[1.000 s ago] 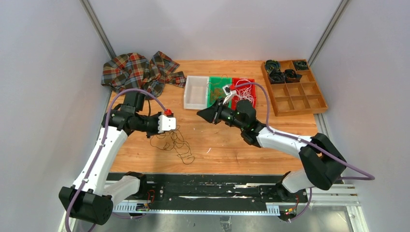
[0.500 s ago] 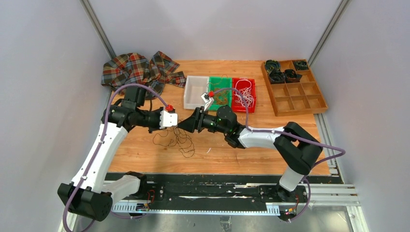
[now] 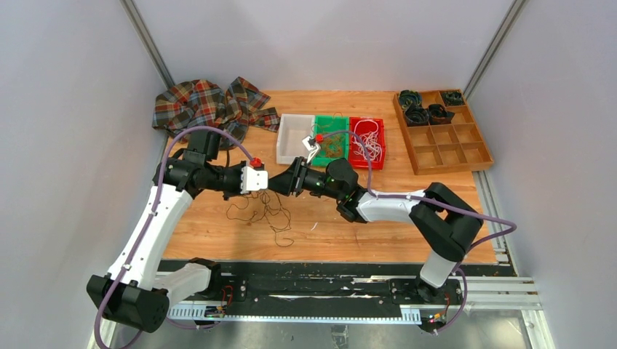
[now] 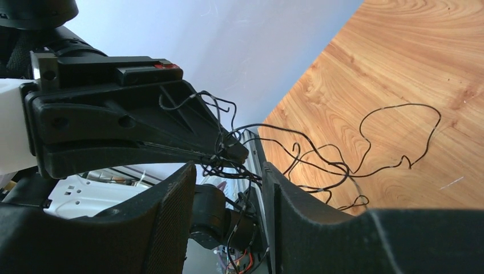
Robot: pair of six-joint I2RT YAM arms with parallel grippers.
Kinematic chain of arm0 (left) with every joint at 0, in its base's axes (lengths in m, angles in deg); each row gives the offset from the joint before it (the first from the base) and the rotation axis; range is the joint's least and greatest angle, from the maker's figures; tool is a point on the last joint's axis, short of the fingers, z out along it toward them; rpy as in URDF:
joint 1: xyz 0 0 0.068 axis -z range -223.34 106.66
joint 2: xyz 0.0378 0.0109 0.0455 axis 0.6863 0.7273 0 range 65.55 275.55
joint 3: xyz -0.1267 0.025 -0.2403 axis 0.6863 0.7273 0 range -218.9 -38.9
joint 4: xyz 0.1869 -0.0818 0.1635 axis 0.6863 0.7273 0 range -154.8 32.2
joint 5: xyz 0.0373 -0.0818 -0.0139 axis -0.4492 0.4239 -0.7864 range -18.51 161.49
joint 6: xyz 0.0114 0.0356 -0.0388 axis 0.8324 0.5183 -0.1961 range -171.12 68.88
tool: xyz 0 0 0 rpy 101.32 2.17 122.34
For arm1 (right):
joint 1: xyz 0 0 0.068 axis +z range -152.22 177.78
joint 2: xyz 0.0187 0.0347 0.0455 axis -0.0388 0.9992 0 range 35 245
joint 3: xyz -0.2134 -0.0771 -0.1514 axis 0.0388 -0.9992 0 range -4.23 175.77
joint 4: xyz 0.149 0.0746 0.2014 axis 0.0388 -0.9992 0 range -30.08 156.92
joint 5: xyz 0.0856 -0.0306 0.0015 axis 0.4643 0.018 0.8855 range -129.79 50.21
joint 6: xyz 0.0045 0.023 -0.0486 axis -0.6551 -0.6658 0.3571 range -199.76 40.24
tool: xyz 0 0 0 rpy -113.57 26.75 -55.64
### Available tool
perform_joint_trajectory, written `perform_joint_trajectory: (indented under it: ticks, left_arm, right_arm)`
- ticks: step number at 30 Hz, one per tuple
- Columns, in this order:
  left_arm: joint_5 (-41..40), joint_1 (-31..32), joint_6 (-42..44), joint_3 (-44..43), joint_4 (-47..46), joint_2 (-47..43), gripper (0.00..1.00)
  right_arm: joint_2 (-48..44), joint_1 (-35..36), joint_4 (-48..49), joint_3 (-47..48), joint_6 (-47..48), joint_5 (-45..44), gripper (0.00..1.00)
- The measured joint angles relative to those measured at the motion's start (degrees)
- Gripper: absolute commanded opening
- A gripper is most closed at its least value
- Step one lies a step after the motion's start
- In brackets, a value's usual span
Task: Untangle the cables
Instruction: Untie the cable.
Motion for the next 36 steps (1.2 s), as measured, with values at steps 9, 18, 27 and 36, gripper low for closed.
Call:
perform_joint_trajectory:
  ticks: [9, 18, 27, 36]
  left_arm:
    - [1.22, 0.00, -3.06, -0.07, 0.24, -0.20, 0.00]
    - [0.94, 0.00, -4.42, -0.74, 0.66, -0.44, 0.00]
    - [-0.66, 0.11, -2.97, -0.57, 0.63, -2.67, 0.01]
    - [-7.96, 0.28, 0.57, 3.30, 1.05, -4.81, 0.00]
  right_arm:
    - [-2.08, 1.25, -5.49, 1.99, 2.86, -1.09, 0.20]
    - [-2.23, 1.27, -8.39, 3.76, 4.61, -1.97, 0.01]
    - [-15.08, 1.14, -25.33, 2.60, 18.01, -11.13, 0.00]
    - [-24.28, 1.03, -40.83, 2.80, 30.29, -23.87, 0.00]
